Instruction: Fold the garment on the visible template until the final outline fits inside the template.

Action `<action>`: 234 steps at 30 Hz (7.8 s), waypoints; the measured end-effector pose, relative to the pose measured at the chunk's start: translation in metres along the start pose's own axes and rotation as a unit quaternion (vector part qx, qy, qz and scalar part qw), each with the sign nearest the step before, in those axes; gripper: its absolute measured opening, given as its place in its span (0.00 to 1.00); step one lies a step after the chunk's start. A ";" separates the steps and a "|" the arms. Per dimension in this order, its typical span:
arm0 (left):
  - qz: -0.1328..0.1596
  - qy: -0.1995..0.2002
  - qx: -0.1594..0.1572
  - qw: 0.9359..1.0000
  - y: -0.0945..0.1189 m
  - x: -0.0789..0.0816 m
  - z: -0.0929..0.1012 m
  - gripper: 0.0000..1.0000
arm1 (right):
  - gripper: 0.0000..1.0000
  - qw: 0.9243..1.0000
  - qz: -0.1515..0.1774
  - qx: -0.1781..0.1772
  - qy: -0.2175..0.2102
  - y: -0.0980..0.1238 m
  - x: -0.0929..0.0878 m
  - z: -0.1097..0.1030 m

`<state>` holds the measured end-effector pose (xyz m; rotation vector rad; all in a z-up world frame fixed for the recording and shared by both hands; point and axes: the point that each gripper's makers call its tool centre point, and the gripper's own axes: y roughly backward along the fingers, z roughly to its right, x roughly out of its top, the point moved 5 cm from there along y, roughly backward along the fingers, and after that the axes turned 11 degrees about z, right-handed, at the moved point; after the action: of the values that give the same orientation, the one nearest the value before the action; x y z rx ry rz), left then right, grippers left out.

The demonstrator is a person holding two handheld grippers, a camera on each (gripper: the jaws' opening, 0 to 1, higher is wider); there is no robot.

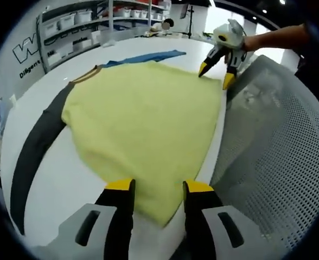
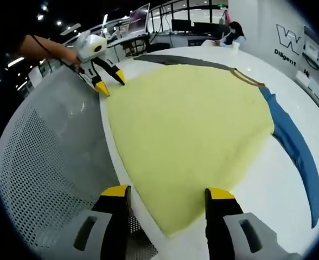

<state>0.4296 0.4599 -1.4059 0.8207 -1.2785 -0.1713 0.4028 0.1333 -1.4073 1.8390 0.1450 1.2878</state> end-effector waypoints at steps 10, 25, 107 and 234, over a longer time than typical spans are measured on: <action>-0.028 0.080 0.033 0.996 0.001 0.003 -0.009 0.21 | 0.57 0.998 -0.048 -0.024 0.025 -0.003 0.002 -0.005; -0.022 0.001 0.017 1.000 -0.001 0.003 -0.015 0.12 | 0.37 0.998 -0.039 -0.040 0.033 0.000 0.002 0.012; 0.044 0.164 0.304 0.937 0.084 -0.030 -0.157 0.71 | 0.37 0.995 -0.049 -0.063 -0.054 -0.017 0.031 0.028; 0.209 0.211 0.283 0.912 0.106 0.167 -0.231 0.01 | 0.92 0.921 0.242 -0.248 -0.178 0.089 0.045 0.081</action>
<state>0.6556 0.5475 -1.2220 0.9812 -1.0619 0.7206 0.4572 0.0552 -1.3208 1.6659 -0.8093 1.1385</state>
